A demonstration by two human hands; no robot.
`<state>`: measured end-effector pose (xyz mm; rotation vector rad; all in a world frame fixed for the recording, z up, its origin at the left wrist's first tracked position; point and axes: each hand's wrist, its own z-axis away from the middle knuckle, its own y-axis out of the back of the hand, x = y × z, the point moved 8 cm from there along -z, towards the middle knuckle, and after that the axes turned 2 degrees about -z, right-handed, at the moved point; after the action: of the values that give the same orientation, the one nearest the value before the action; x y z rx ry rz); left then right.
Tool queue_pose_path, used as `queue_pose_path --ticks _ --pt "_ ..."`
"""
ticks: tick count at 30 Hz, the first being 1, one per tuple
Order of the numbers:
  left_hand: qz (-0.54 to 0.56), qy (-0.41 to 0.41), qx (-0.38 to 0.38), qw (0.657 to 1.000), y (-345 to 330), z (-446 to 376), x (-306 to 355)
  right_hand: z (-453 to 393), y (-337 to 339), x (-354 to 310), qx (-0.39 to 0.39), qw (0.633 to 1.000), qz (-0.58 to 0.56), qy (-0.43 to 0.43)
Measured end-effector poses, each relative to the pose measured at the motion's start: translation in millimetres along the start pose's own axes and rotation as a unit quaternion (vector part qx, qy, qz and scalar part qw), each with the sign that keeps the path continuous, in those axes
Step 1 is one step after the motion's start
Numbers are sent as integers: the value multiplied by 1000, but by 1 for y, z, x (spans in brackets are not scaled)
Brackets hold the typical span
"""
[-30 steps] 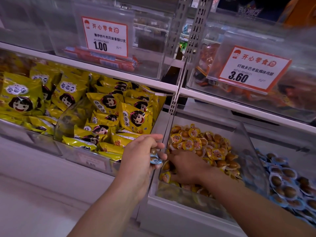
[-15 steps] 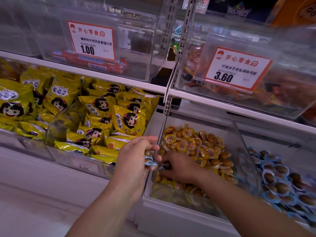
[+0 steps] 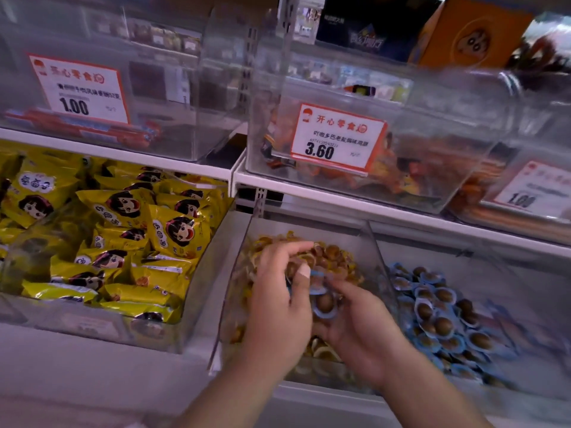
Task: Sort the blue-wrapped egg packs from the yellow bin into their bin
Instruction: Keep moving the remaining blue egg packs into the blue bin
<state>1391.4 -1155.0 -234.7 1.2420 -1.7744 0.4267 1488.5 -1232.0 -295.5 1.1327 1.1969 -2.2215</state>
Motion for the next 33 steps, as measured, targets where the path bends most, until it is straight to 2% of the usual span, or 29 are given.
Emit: queue_pose_path --ticks 2,3,5,12,17,19,22,24,26,27,30,33 --pt "-48 -76 -31 995 -29 5 14 14 -4 -3 -36 992 -121 -10" --pt "-72 -101 -53 991 -44 9 19 18 -2 -9 -28 988 -152 0" --pt "-116 -125 -89 981 -69 18 24 23 9 -22 5 988 -151 31" --pt "-162 -169 -189 954 -115 35 38 33 64 -54 70 989 -64 111" --pt "-135 -100 -245 955 -121 26 19 27 134 -112 199 955 27 218" --pt "-181 -79 -244 950 -113 18 2 12 155 -125 226 954 38 192" --pt "-218 -19 -232 948 -92 5 -31 -18 159 -126 175 973 -65 138" --pt "-219 27 -218 951 -73 -2 -53 -35 167 -119 202 974 50 87" --pt "-211 61 -204 954 -54 -6 -65 -39 175 -117 257 947 182 69" --pt "-212 66 -192 956 -45 -8 -67 -37 174 -120 273 934 211 92" --pt "-206 56 -152 965 -22 -12 -60 -17 152 -141 307 863 300 266" --pt "-193 6 -103 976 -1 -15 -40 8 92 -139 239 796 388 398"
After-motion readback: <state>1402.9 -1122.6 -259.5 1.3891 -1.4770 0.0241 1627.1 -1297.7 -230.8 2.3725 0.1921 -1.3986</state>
